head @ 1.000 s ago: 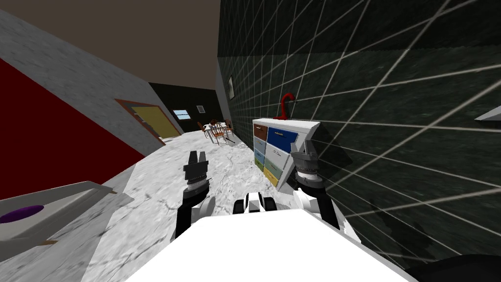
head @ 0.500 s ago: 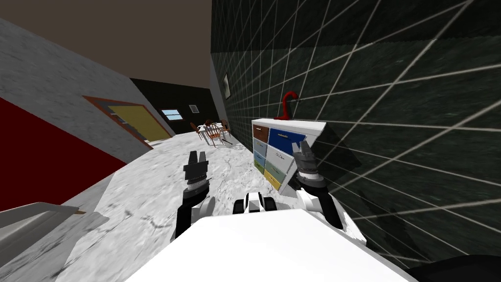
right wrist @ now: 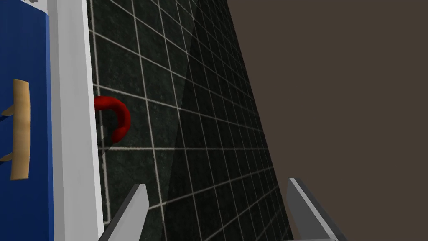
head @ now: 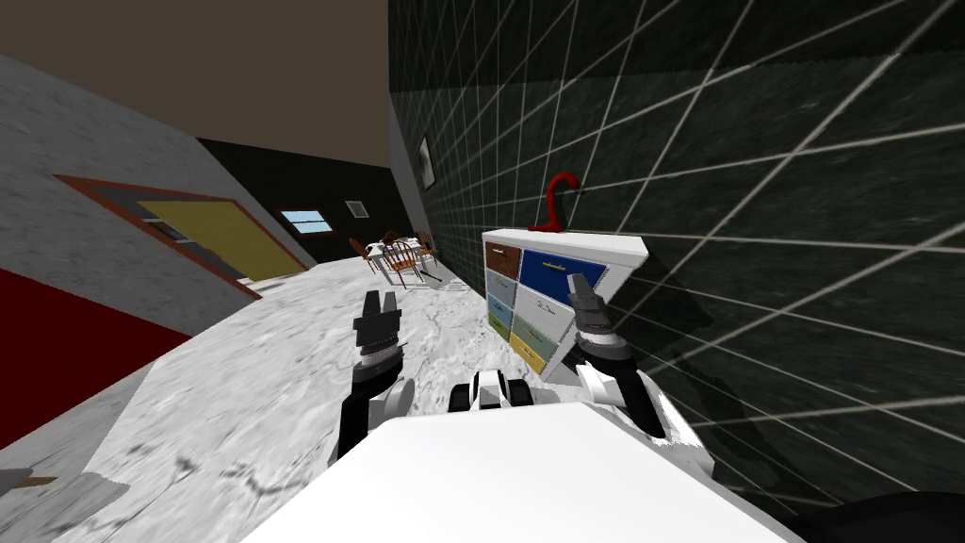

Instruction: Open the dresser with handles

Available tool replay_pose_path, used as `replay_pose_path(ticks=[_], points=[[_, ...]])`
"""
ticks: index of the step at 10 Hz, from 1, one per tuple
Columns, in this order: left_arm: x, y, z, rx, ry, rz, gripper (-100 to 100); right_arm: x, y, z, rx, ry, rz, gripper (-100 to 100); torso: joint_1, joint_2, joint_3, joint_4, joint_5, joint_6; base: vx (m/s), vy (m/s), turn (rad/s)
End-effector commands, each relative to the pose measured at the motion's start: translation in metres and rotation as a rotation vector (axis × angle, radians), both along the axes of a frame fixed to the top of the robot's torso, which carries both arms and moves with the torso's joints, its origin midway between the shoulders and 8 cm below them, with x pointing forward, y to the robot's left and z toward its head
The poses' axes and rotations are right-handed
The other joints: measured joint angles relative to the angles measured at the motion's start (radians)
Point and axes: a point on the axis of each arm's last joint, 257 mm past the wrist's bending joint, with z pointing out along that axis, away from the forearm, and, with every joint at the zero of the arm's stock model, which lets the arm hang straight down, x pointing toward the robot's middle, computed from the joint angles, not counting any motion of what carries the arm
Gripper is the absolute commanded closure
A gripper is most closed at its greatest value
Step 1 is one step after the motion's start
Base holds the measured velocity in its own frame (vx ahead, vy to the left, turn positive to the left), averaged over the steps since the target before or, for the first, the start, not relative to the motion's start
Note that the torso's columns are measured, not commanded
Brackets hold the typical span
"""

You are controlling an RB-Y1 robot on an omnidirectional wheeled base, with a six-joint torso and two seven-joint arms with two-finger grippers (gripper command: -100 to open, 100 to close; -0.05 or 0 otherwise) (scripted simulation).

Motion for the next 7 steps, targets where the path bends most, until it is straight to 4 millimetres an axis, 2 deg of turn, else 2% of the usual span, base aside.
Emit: replay_pose_path(ticks=[1, 7], points=[[0.000, 0.000, 0.000, 0.000, 0.000, 0.000, 0, 0.002, -0.004, -0.001, -0.084, -0.008, -0.072, -100, 0.000, 0.002, 0.000, 0.000, 0.000, -0.001, 0.114, 0.078, -0.103], [0.000, 0.000, 0.000, 0.000, 0.000, 0.000, 0, 0.007, -0.016, -0.007, -0.288, -0.026, -0.251, -100, -0.001, 0.001, 0.000, 0.000, 0.000, -0.001, 0.155, 0.104, -0.139]])
